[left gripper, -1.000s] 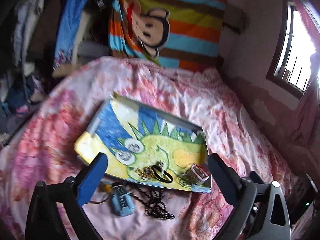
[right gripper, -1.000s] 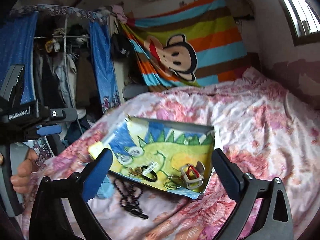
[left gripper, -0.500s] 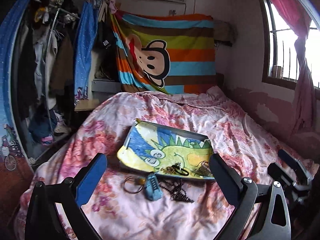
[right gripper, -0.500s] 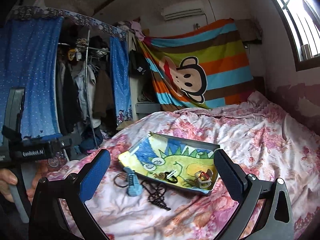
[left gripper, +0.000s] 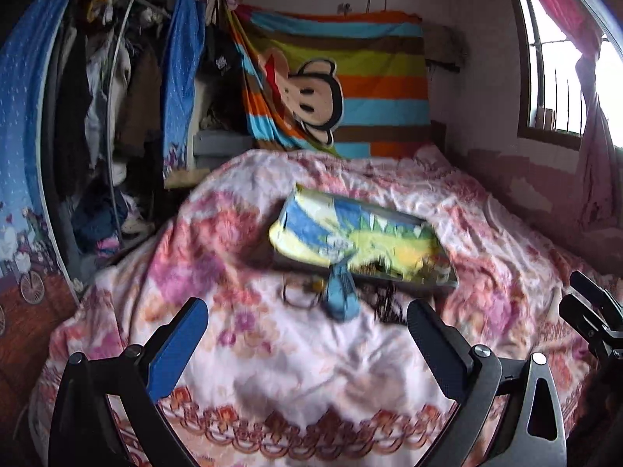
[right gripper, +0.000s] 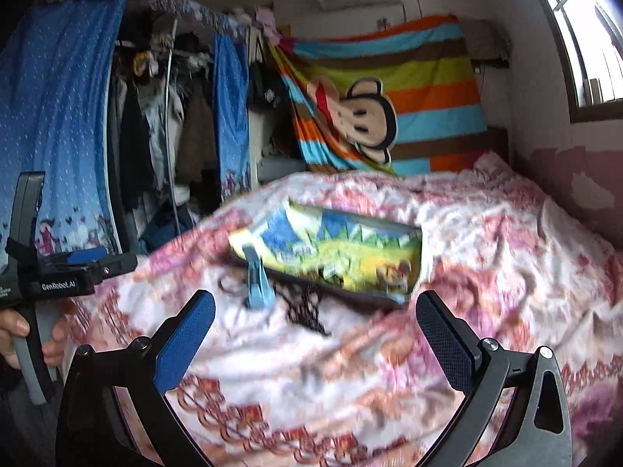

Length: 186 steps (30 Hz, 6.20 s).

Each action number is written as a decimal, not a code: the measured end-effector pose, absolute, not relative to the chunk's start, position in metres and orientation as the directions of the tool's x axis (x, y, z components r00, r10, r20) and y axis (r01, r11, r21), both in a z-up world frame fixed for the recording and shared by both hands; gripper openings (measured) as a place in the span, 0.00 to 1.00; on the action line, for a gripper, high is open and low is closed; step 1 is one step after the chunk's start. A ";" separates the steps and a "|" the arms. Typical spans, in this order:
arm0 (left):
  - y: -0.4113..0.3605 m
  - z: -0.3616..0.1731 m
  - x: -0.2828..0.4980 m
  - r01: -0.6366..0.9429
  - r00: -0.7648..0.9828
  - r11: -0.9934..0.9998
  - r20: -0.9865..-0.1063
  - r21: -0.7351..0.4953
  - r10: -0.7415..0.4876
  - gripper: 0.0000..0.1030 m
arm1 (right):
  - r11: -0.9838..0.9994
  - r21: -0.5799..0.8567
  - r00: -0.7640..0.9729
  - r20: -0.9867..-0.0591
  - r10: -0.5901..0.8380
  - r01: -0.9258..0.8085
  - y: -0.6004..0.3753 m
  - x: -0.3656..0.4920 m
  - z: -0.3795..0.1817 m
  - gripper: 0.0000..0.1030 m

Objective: Organize jewelry
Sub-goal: 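Withdraw both open tools up from the tray, then move the right tool to the black bead necklace while the left tool approaches the brown hair tie, then close the right tool on the bead necklace while the left tool grasps the brown hair tie, then lift the necklace with the right tool while the left tool carries the hair tie over the tray, then open both tools over the tray to release necklace and hair tie, then withdraw both open tools from the tray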

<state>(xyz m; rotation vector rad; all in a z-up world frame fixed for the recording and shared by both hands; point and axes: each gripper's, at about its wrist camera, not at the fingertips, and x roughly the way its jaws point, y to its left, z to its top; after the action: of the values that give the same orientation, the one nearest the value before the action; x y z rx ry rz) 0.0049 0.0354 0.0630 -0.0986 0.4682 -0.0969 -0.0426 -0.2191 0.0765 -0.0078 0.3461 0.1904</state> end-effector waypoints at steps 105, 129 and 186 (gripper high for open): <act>-0.008 -0.049 0.139 0.285 0.403 0.872 -0.775 -0.399 -0.487 0.04 | 0.953 0.208 0.799 -0.523 0.298 -0.219 -0.201 0.085 0.003 0.05; 0.029 0.064 0.165 0.358 0.604 0.814 -0.551 -0.458 -0.575 0.03 | 0.951 0.122 0.857 -0.414 0.308 -0.283 -0.184 0.094 0.099 0.05; 0.041 0.084 0.211 0.156 0.833 0.945 -0.475 -0.287 -0.282 0.98 | 0.993 0.021 0.887 -0.448 0.115 -0.119 -0.181 0.150 0.090 0.90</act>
<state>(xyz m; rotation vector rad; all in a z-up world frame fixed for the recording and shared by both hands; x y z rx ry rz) 0.2114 0.0411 0.0836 -0.2419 0.5380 -0.2345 0.1505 -0.1815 0.0898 -0.0072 0.4653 0.1215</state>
